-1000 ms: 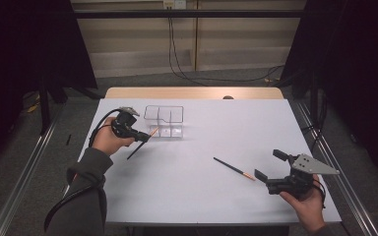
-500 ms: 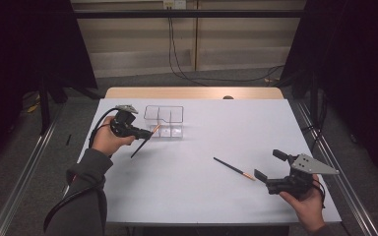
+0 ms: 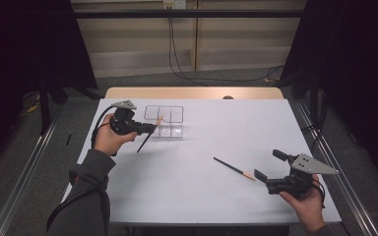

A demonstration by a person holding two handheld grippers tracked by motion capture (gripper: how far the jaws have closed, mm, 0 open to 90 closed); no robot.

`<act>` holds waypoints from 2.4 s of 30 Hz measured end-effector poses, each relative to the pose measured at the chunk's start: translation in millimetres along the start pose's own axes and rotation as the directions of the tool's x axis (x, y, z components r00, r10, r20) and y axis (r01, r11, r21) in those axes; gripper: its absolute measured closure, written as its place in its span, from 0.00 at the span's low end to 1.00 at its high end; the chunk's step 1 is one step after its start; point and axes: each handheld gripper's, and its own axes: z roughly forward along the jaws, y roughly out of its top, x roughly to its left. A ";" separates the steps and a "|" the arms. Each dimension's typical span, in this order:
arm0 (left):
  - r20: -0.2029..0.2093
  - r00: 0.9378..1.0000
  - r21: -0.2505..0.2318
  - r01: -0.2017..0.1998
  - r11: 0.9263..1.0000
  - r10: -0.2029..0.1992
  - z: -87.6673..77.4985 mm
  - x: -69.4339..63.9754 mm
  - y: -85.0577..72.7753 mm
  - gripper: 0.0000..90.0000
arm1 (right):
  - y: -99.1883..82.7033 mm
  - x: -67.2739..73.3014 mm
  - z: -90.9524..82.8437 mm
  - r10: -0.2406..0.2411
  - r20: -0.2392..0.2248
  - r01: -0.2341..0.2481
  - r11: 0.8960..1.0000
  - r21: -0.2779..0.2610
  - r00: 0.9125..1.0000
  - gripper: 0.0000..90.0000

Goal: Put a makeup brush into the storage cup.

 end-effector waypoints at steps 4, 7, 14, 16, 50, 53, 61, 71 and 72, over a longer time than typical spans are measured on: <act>-0.005 1.000 -0.045 0.008 0.999 -0.008 -1.6 -0.8 0.7 0.93 | -0.1 0.0 0.1 -0.001 0.000 0.001 1.000 0.000 1.000 0.01; -0.010 1.000 -0.064 0.012 0.998 -0.013 -1.9 -0.8 0.5 0.93 | 0.1 0.0 -0.2 0.000 0.001 0.000 1.000 -0.001 1.000 0.01; -0.024 0.999 -0.111 0.021 0.994 -0.024 -2.6 -0.6 0.6 0.93 | 0.1 -0.1 -0.2 0.000 0.001 0.000 1.000 -0.001 1.000 0.01; -0.028 0.999 -0.130 0.029 0.991 -0.033 -3.0 -1.1 0.8 0.93 | 0.1 -0.1 -0.1 0.001 0.002 -0.001 1.000 -0.002 1.000 0.01; -0.157 0.985 -0.422 -0.007 0.906 -0.066 -2.1 -18.5 6.8 0.93 | 0.4 -1.4 -0.6 -0.007 0.003 0.007 1.000 -0.008 1.000 0.01; -0.167 0.983 -0.430 -0.008 0.903 -0.071 -1.4 -19.6 7.4 0.93 | 0.5 -1.4 -0.9 -0.008 0.006 0.008 1.000 -0.008 1.000 0.01; -0.162 0.984 -0.461 -0.009 0.887 -0.075 2.0 -22.0 10.4 0.93 | 0.6 -1.1 -1.3 -0.002 0.005 0.002 1.000 -0.011 1.000 0.01; -0.162 0.985 -0.484 -0.020 0.875 -0.067 9.2 -25.0 14.9 0.93 | 0.7 -1.1 -1.2 -0.002 0.002 0.002 1.000 -0.010 1.000 0.01; -0.163 0.984 -0.492 -0.017 0.870 -0.073 10.4 -26.0 15.8 0.93 | 0.8 -0.9 -1.1 -0.005 0.008 0.005 1.000 -0.012 1.000 0.01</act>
